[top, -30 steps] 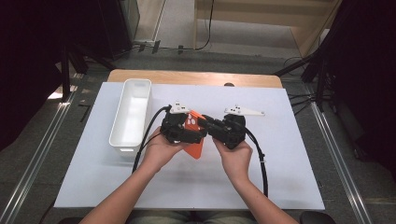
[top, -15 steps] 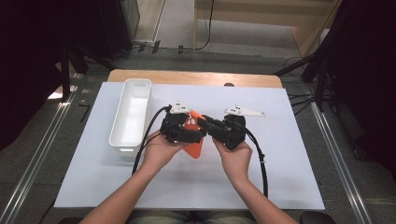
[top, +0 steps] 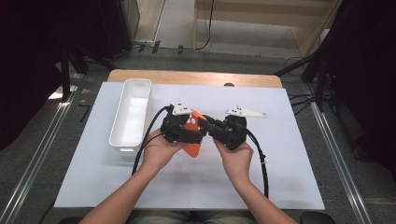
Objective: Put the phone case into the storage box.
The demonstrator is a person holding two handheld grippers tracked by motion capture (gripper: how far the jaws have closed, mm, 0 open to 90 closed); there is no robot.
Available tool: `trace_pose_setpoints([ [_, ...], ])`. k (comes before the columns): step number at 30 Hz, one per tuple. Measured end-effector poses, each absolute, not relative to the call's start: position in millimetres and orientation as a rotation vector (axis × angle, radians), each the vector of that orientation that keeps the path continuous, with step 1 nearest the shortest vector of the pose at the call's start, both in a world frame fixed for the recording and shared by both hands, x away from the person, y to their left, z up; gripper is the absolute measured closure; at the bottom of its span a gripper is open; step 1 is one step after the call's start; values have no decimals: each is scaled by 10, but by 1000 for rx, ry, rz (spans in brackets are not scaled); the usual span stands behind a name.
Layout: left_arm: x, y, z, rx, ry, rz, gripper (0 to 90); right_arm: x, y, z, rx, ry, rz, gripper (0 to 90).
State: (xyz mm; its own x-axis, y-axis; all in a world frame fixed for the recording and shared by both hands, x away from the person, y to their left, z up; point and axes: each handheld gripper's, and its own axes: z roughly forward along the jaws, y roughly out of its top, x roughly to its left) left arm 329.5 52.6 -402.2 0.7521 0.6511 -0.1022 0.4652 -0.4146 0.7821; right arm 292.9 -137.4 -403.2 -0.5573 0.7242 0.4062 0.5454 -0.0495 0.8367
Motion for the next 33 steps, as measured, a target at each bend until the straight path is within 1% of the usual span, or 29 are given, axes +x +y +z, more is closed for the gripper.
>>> trace_pose_setpoints([
  [4,3326,542,-4047,2074,869,204,155,2960,-1387,-4057,1406,2063,1678,705],
  [6,3320,534,-4049,2081,866,220,156,2970,-1395,-4068,1407,2074,1672,702],
  [12,3324,546,-4029,2072,867,218,156,2951,-1426,-4011,1393,2049,1727,581],
  [18,3317,544,-4012,2077,858,211,155,2951,-1527,-3940,1401,2024,1744,525],
  [33,3282,519,-3962,2092,829,228,155,2997,-1768,-3860,1418,1974,1773,443],
])
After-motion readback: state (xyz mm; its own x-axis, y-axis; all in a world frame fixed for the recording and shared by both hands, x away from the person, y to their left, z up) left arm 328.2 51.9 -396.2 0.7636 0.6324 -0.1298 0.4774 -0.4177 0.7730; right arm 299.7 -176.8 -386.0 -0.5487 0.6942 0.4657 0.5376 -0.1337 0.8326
